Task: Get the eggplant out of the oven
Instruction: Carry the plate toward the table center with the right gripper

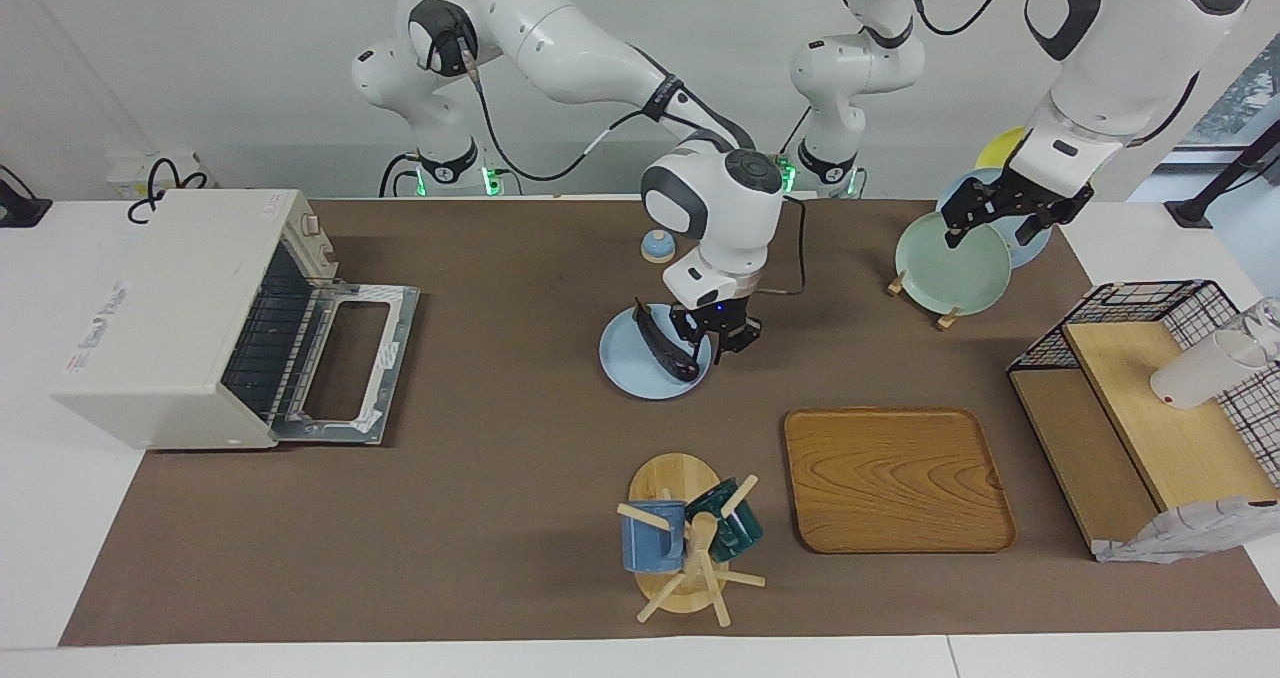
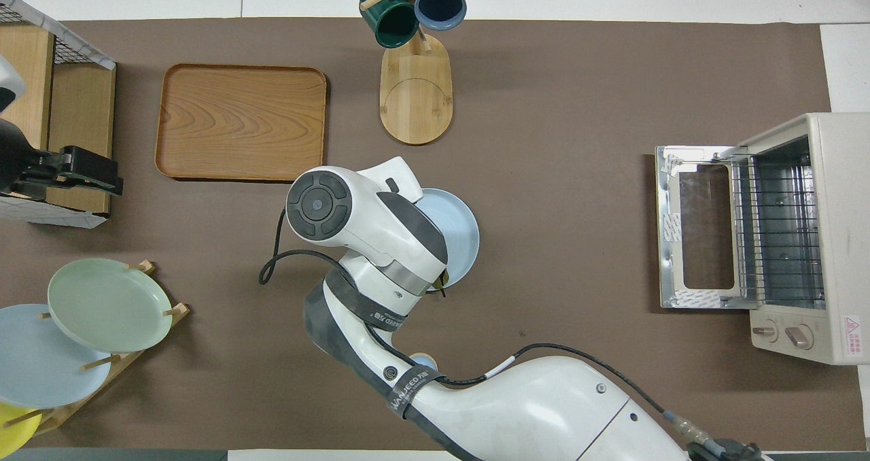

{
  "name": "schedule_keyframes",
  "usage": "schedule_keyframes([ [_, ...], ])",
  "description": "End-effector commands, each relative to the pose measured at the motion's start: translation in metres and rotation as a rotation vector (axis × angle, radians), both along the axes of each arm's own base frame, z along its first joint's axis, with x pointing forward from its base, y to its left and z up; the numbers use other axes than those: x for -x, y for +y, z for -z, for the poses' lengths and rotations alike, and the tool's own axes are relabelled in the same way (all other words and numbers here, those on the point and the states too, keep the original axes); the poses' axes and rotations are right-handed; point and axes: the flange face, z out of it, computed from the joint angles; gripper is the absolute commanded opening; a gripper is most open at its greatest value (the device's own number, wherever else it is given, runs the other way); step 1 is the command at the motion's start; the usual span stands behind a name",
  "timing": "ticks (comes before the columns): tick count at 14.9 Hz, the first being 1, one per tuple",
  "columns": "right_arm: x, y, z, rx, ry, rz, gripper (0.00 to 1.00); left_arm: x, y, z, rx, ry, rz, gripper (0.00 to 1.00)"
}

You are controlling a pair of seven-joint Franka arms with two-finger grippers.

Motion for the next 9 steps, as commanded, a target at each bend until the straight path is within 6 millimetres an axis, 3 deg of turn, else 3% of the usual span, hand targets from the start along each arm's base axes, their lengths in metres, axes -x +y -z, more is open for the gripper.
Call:
schedule_keyframes([
  [1,-0.026,-0.068,-0.056,0.069,0.036,-0.084,0.20,0.003,0.002,-0.003,-0.006,-0.043,0.001,1.00],
  [4,-0.037,-0.162,-0.087,0.154,0.152,-0.092,0.00,0.003,-0.004,-0.002,0.027,-0.042,-0.020,1.00],
  [5,-0.037,-0.203,-0.086,0.175,0.190,-0.104,0.00,0.002,-0.015,0.001,0.029,-0.040,-0.063,1.00],
  [6,-0.038,-0.239,-0.076,0.194,0.225,-0.102,0.00,0.000,-0.031,0.005,0.031,-0.053,-0.097,1.00],
  [8,-0.033,-0.314,-0.035,0.209,0.255,-0.059,0.00,0.000,-0.068,0.016,0.035,-0.065,-0.164,1.00],
  [9,-0.025,-0.337,-0.014,0.207,0.256,-0.076,0.00,0.001,-0.083,0.024,0.046,-0.061,-0.204,1.00],
])
